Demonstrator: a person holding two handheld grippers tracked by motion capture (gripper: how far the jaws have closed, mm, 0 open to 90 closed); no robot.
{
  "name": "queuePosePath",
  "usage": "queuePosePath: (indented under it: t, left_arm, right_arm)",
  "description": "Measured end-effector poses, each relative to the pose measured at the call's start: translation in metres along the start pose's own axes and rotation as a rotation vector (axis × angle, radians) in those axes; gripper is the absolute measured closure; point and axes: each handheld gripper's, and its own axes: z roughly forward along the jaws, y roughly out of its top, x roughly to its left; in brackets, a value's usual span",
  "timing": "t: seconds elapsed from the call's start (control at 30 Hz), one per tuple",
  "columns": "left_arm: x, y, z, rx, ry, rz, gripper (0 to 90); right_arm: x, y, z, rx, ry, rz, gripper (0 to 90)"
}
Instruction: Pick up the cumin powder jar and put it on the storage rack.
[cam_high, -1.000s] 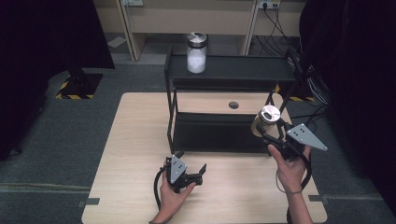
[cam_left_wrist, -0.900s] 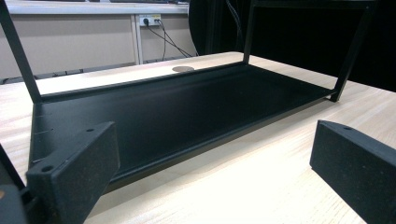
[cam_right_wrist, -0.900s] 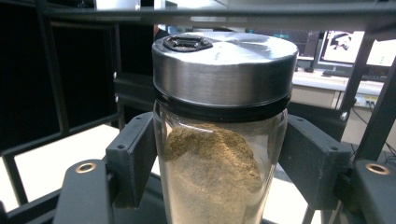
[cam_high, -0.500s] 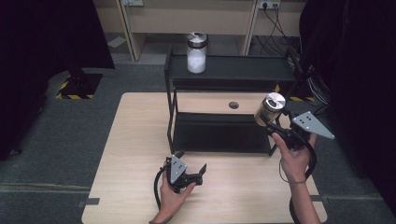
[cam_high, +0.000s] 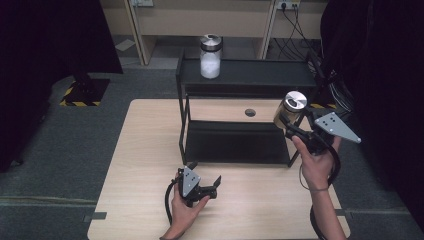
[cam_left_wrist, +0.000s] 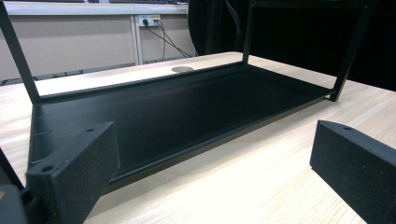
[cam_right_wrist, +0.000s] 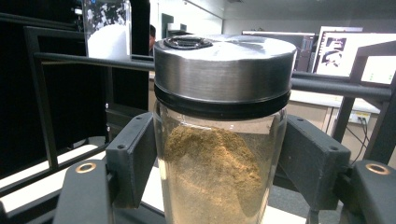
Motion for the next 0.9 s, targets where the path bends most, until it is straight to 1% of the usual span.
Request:
queuePosePath:
  t: [0.37, 0.77, 0.9]
  left_arm:
    - [0.0, 0.0, 0.0, 0.0, 0.0, 0.002, 0.6]
    - [0.0, 0.0, 0.0, 0.001, -0.001, 0.005, 0.6]
    - [0.0, 0.0, 0.0, 0.002, -0.002, 0.005, 0.6]
  right_arm:
    - [0.002, 0.008, 0.004, -0.03, 0.002, 0.014, 31.0]
    - [0.0, 0.014, 0.005, -0.042, -0.004, 0.017, 31.0]
    - [-0.001, 0.018, 0.006, -0.043, -0.002, 0.011, 31.0]
